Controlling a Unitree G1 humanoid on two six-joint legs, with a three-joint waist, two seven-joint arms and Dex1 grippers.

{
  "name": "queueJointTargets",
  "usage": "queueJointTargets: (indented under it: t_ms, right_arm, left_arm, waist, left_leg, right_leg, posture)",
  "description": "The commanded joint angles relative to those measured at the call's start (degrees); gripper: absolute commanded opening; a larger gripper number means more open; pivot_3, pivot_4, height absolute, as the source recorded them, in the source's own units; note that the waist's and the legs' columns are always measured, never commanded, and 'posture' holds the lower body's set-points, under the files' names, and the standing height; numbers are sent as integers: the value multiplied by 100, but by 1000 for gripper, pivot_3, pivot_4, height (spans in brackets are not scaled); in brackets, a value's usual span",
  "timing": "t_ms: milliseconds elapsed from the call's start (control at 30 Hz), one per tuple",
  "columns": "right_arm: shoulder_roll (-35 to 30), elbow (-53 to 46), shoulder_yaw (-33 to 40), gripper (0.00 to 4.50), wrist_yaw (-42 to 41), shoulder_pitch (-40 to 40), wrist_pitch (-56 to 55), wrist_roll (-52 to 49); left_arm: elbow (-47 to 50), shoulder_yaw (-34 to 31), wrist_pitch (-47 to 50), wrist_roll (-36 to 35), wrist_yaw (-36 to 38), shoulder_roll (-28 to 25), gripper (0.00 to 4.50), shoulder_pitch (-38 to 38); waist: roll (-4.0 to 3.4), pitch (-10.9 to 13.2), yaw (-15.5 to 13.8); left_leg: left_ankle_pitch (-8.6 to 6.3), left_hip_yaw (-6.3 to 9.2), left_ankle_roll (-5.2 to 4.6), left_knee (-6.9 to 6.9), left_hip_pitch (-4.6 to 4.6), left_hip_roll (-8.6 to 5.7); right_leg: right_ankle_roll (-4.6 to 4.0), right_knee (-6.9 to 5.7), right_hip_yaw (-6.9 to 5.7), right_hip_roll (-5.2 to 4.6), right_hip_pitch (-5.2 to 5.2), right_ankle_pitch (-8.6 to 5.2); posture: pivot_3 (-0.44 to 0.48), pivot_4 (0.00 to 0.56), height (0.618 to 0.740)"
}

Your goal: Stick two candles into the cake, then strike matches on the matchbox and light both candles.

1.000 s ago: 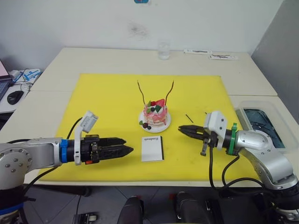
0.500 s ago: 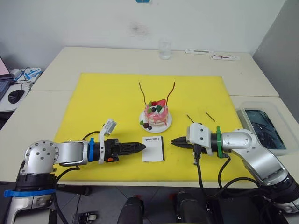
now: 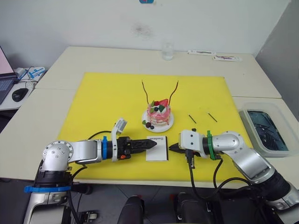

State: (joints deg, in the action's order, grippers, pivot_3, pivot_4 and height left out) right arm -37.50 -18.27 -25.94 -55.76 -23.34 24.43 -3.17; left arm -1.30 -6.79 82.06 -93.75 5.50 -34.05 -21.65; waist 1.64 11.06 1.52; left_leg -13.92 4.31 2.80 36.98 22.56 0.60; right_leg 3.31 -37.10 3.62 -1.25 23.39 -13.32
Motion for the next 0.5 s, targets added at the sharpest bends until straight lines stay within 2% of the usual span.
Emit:
queueJointTargets:
  t_ms: [33,500]
  right_arm:
    - [57,70,-32,25,-4,-107,-122,161]
    - [467,176,-58,25,-25,-199,-195,306]
  left_arm:
    - [-54,164,14,97,4,64,4500,0]
    - [-48,206,3,676,155,446,4500,47]
  waist:
    - [0,0,0]
    - [-8,-11,-9]
  left_leg:
    - [0,0,0,0,0,0]
    - [2,1,0,3,-20,-4]
  right_leg:
    - [1,0,0,0,0,0]
    - [-11,-1,1,-1,-20,-6]
  posture:
    - [0,150,740]
    - [0,150,740]
